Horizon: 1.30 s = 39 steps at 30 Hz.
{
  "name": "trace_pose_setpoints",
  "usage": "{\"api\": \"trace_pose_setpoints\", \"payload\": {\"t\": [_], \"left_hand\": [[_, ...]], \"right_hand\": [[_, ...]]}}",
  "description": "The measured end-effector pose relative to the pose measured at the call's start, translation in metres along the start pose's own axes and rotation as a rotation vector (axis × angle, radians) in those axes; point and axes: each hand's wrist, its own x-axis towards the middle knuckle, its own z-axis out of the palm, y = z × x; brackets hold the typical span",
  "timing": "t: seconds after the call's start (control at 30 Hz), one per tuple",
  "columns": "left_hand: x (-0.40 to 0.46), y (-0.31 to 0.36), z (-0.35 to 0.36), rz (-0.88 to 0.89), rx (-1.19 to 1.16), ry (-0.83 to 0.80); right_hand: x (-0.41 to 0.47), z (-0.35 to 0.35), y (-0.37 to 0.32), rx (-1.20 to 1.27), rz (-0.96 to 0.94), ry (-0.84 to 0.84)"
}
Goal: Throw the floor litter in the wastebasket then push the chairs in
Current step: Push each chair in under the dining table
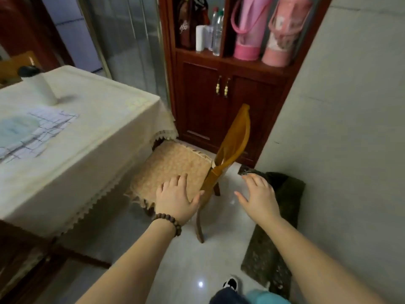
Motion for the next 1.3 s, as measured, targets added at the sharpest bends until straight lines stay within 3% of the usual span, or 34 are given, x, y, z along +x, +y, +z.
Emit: {"api": "trace_pose_setpoints", "payload": {"t": [0.27, 0.5, 0.9, 1.3], "left_hand": [[0.121, 0.124, 0.006, 0.069, -0.027, 0.028], [0.202, 0.159, 0.017, 0.033, 0.008, -0.001], [0.342, 0.122, 0.037, -0.204, -0.002, 0.053], [0.336, 0.070, 0.024, -0.581, -0.020, 0.093]], "right_hand": [[0.108, -0.052, 0.114, -0.011, 0.057, 0.022], [0.192, -0.058, 0.141, 0.018, 0.031, 0.008], [0.383, -0.012, 0.109, -0.016, -0.302, -0.095], [0.454, 0.029, 0.026, -0.011, -0.718, -0.292]]}}
